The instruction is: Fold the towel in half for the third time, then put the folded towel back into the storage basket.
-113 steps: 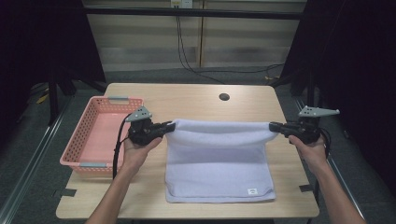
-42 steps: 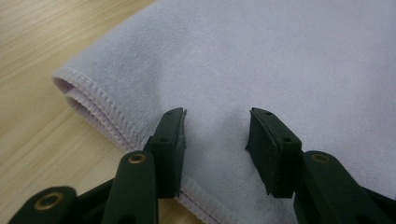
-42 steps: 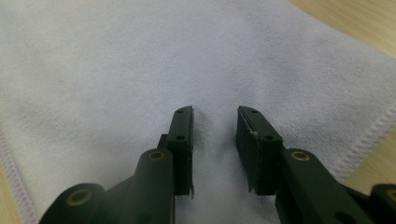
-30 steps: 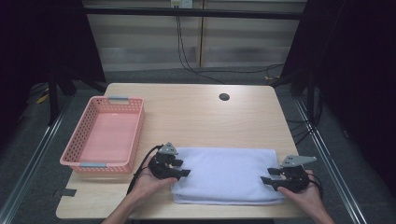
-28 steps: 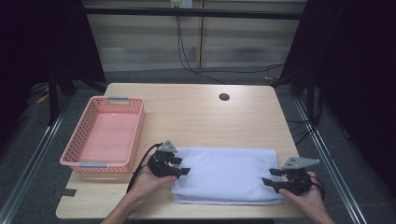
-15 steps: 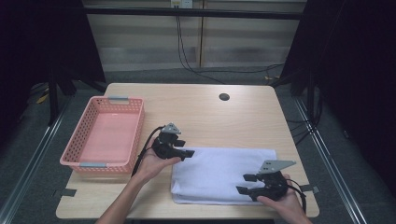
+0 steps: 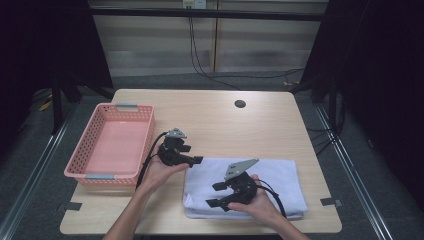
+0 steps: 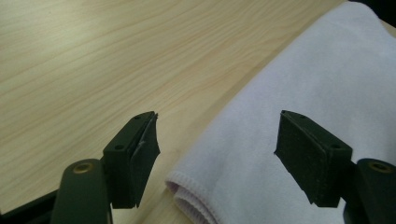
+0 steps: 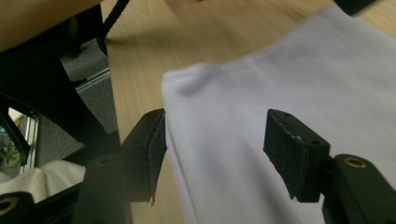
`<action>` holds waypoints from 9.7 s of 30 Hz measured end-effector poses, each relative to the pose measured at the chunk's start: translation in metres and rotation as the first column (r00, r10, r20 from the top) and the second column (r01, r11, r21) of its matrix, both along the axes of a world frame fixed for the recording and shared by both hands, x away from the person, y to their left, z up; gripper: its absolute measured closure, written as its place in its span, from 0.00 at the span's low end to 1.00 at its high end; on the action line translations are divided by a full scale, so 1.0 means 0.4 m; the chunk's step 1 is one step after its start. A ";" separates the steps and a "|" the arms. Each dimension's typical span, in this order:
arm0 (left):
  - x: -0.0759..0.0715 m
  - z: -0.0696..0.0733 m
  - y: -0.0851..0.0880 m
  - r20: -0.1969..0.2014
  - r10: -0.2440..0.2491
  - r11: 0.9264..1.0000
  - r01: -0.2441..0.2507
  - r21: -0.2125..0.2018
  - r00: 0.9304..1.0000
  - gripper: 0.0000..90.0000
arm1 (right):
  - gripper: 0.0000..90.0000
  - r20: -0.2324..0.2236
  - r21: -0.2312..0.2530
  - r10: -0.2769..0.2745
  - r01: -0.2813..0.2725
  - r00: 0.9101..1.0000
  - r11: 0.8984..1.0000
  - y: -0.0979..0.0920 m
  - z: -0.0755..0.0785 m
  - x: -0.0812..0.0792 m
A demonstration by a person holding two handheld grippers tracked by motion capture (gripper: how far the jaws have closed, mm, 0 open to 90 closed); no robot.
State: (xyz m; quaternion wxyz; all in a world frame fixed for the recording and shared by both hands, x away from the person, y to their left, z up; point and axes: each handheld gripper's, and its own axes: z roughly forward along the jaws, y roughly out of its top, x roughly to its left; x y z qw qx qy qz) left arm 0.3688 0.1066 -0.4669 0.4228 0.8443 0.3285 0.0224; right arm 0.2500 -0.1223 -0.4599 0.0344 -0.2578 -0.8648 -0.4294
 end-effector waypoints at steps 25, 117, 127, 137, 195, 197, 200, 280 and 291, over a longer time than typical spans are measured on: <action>0.012 -0.027 0.020 -0.028 0.045 0.999 -0.045 0.021 0.999 0.32 | 0.42 0.119 -0.108 0.133 -0.120 0.984 0.987 0.141 -0.098 -0.030; 0.030 0.251 0.122 0.013 0.111 0.975 -0.106 -0.193 0.994 0.91 | 0.90 0.234 0.282 -0.086 0.017 0.968 0.959 0.167 0.230 0.049; 0.027 0.174 0.053 -0.020 0.070 0.981 -0.072 -0.178 0.997 0.91 | 0.89 0.209 0.297 -0.176 0.109 0.962 0.949 0.099 0.142 0.002; 0.047 0.147 -0.093 -0.039 0.005 0.986 -0.011 -0.165 0.999 0.90 | 0.89 0.217 0.280 -0.303 0.238 0.928 0.930 -0.033 0.107 -0.044; -0.251 0.029 -0.081 -0.039 -0.175 0.985 0.174 -0.017 0.984 0.51 | 0.26 0.179 -0.130 -0.490 0.515 0.853 0.847 -0.217 -0.043 0.180; -0.266 0.024 -0.063 -0.038 -0.172 0.985 0.172 0.006 0.984 0.48 | 0.31 0.162 -0.144 -0.499 0.521 0.851 0.842 -0.230 -0.054 0.184; -0.281 0.012 -0.026 -0.047 -0.137 0.990 0.138 0.014 0.989 0.45 | 0.33 0.159 -0.135 -0.515 0.536 0.842 0.834 -0.258 -0.051 0.179; -0.284 0.000 -0.065 -0.089 -0.235 0.972 0.233 -0.030 0.968 0.84 | 0.75 -0.042 -0.051 -0.307 0.305 0.951 0.951 -0.264 -0.043 0.202; -0.269 0.047 -0.051 -0.048 -0.228 0.973 0.226 -0.050 0.972 0.84 | 0.75 -0.039 -0.008 -0.312 0.312 0.949 0.950 -0.285 0.000 0.210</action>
